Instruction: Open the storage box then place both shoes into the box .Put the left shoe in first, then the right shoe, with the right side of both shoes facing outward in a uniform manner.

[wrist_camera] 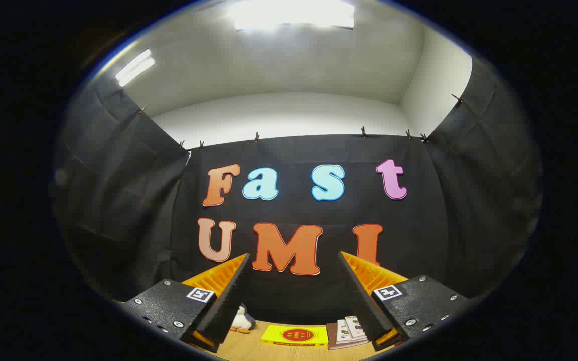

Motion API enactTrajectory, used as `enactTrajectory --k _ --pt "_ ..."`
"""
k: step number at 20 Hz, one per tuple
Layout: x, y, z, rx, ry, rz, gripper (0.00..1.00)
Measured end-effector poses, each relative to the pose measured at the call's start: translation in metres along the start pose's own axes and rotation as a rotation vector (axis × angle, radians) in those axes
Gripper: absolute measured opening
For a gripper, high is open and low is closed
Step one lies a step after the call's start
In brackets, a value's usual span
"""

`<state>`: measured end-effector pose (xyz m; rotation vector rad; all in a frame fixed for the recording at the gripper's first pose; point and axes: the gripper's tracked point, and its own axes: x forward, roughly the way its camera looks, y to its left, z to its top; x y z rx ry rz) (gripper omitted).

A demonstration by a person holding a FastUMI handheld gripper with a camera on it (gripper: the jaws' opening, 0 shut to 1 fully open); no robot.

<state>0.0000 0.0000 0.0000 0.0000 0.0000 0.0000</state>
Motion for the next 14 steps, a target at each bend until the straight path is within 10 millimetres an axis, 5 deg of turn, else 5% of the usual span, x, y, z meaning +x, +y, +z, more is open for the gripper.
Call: enactTrajectory --k 14 --pt "0.0017 -0.0007 0.0042 -0.002 -0.004 -0.005 1.00"
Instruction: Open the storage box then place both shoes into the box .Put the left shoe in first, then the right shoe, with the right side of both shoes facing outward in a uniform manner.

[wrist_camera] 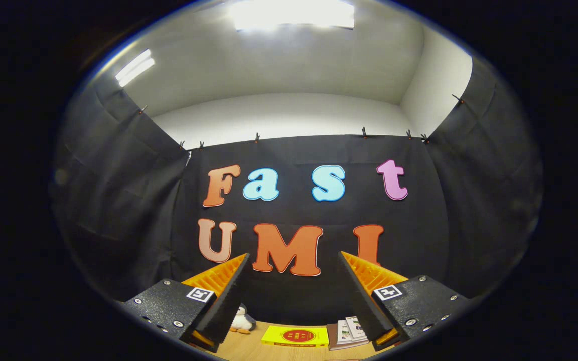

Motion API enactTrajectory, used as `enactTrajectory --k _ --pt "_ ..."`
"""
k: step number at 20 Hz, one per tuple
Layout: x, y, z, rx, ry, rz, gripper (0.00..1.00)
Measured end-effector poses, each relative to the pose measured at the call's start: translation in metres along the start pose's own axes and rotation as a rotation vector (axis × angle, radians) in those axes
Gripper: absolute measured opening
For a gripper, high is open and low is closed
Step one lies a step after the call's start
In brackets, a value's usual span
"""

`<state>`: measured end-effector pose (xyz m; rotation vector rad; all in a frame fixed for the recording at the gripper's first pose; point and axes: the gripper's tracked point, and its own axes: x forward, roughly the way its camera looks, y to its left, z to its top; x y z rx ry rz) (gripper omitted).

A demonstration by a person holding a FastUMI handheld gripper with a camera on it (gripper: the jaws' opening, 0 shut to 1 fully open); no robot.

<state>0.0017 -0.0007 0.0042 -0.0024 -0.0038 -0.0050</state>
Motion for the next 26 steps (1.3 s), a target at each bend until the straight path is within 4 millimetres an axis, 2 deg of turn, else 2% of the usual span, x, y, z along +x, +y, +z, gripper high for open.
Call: enactTrajectory --k 6,10,14,19,23,26 --pt "-0.008 0.017 -0.012 0.000 0.026 0.058 1.00" --pt "-0.011 0.032 -0.043 -0.036 0.129 0.108 1.00" --pt "-0.019 0.068 -0.070 0.019 0.208 0.209 1.00" --pt "-0.034 0.108 -0.110 0.209 0.378 0.330 1.00" --pt "-0.041 0.129 -0.127 0.355 0.456 0.380 0.99" --pt "-0.053 0.163 -0.146 0.543 0.579 0.454 0.97"
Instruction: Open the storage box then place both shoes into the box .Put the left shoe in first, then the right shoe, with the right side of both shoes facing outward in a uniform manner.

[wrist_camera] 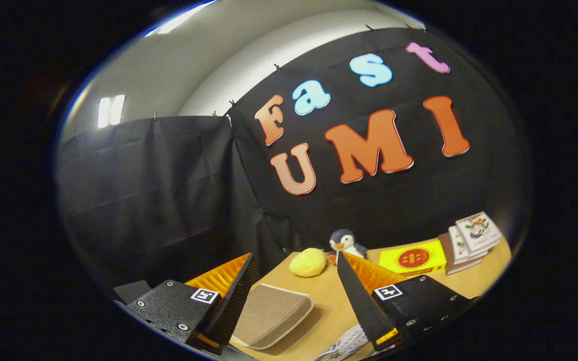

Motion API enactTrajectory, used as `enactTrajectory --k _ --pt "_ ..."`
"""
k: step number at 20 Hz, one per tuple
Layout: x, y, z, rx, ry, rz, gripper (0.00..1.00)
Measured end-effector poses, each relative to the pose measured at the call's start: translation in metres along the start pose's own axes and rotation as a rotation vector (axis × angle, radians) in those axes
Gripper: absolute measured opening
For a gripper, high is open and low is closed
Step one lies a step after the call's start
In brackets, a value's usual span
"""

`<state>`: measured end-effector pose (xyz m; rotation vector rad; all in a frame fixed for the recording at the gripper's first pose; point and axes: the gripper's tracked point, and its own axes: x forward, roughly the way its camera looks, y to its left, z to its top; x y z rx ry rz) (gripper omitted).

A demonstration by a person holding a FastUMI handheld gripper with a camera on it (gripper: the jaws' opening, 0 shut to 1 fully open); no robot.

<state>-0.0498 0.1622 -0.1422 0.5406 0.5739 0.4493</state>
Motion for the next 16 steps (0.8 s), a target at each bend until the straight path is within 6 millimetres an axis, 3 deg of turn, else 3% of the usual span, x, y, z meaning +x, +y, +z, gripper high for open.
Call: enactTrajectory --k 3,6,8,12,16 --pt "0.024 -0.005 -0.052 0.315 0.204 0.024 0.96" --pt "0.031 -0.003 -0.078 0.579 0.286 0.042 0.95" --pt "0.039 -0.013 -0.105 0.542 0.344 0.000 0.95" --pt "0.040 -0.005 -0.158 0.510 0.485 0.011 0.95" --pt "0.044 -0.005 -0.194 0.516 0.572 0.003 0.95"
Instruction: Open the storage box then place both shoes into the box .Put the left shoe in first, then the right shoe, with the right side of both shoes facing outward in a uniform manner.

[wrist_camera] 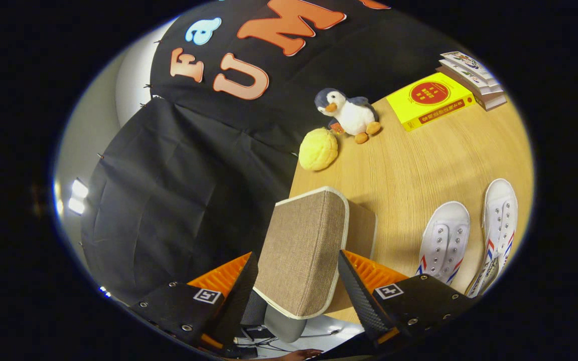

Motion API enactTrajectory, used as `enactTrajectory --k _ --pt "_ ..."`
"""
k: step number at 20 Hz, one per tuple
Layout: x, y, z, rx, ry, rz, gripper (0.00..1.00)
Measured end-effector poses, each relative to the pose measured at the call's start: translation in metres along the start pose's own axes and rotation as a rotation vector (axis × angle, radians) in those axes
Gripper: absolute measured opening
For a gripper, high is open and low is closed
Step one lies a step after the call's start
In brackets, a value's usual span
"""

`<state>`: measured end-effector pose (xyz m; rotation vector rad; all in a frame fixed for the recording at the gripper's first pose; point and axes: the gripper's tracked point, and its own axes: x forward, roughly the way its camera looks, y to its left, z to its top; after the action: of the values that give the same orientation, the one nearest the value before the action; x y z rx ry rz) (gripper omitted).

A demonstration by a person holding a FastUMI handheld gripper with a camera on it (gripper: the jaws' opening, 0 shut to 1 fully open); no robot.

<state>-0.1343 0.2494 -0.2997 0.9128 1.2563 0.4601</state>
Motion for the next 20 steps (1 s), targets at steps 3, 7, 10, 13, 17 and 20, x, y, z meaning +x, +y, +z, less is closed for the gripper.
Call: enactTrajectory --k 3,7,10,13,17,20 --pt "0.016 -0.013 -0.013 0.008 0.054 -0.001 0.95" --pt "0.034 -0.023 -0.032 0.019 0.132 0.033 0.95" --pt "0.045 -0.024 -0.042 0.072 0.175 0.072 0.95" --pt "0.052 -0.032 -0.050 0.062 0.210 0.077 0.95" --pt "0.064 -0.041 -0.056 0.088 0.220 0.075 0.95" --pt "0.059 -0.028 -0.055 0.080 0.214 0.137 0.94"
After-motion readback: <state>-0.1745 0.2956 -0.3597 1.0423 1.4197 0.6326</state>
